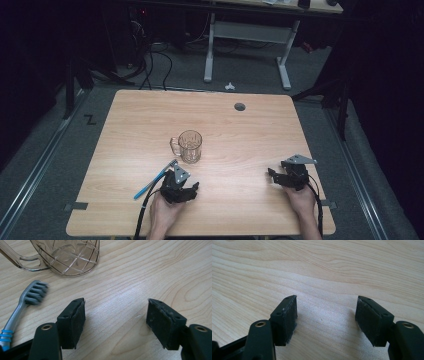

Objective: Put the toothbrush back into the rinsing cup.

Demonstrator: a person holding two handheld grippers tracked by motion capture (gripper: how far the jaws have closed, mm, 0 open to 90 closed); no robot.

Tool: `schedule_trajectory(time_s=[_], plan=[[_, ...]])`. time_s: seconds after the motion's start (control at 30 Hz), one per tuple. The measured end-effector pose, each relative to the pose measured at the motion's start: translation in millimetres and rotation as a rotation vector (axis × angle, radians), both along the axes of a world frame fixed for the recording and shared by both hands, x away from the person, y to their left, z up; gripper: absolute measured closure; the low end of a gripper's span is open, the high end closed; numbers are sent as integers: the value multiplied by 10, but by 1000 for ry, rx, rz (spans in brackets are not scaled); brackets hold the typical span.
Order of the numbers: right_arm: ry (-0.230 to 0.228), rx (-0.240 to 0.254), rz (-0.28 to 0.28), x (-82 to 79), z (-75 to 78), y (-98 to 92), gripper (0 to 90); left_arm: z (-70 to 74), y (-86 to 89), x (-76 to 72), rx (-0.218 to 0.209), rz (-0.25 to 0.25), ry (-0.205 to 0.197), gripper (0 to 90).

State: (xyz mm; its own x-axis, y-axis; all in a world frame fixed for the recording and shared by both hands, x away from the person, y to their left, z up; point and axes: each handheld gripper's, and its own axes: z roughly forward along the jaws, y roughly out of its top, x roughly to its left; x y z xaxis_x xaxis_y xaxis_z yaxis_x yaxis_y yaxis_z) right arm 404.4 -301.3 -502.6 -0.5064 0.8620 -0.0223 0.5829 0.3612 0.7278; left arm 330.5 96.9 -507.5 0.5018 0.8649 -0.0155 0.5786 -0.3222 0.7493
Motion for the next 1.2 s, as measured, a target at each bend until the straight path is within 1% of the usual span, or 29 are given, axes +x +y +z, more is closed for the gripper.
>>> schedule_trajectory(time_s=[0.17, 0.3, 0.37, 0.47, 0.7, 0.8, 0.87, 0.9, 1.2], plan=[[0, 0, 0, 0, 0, 0, 346, 13, 6, -14, 9, 0, 11, 319], [0, 0, 0, 0, 0, 0, 346, 19, 13, -22, 8, 4, 15, 326], [0, 0, 0, 0, 0, 0, 346, 31, 21, -28, 2, 5, 12, 332], [0, 0, 0, 0, 0, 0, 346, 50, 44, -34, -21, -2, 33, 352], [0, 1, 0, 1, 0, -1, 346, 75, 75, -60, -34, 6, 32, 364], [0, 1, 0, 0, 0, -1, 346, 92, 90, -71, -27, 5, 32, 365], [1, 1, 0, 0, 1, 0, 346, 106, 111, -83, -34, -4, 37, 365], [1, 1, 0, 0, 0, 0, 346, 118, 135, -100, -45, -7, 34, 364], [1, 1, -1, 0, 1, 0, 346, 172, 238, -143, -52, 9, 31, 354]])
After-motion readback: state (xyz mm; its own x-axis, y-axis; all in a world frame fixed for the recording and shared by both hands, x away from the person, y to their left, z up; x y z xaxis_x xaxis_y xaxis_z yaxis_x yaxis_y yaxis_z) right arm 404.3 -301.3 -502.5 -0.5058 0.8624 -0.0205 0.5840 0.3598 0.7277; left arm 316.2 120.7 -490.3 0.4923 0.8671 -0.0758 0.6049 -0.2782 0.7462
